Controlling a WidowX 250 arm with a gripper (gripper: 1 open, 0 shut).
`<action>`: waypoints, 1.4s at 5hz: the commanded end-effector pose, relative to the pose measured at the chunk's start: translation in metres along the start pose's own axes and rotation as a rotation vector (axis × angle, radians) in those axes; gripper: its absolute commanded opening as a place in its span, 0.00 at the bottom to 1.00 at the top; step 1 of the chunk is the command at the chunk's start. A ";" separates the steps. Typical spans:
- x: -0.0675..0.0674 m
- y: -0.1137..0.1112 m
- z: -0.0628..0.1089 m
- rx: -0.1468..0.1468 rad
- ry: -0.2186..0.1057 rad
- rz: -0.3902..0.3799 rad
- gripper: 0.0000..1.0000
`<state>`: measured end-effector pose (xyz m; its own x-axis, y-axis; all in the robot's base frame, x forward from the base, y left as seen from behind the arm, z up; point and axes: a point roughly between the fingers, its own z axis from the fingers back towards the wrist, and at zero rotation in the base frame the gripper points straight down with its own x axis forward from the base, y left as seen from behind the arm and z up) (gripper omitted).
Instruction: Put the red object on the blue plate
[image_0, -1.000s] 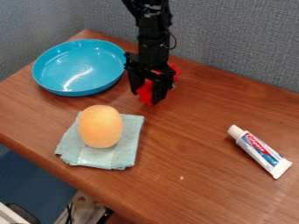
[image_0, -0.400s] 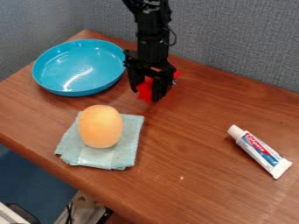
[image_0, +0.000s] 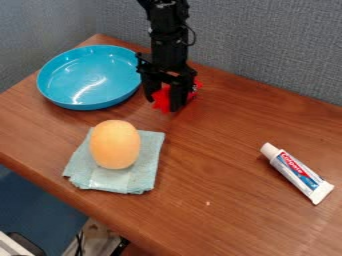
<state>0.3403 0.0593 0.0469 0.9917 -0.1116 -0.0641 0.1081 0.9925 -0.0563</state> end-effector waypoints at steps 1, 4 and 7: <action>0.005 0.008 0.041 0.020 -0.117 0.024 0.00; 0.005 0.013 0.048 0.007 -0.135 0.041 0.00; 0.007 0.054 0.069 0.034 -0.174 0.137 0.00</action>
<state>0.3520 0.1100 0.0855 0.9991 0.0273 0.0313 -0.0256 0.9983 -0.0518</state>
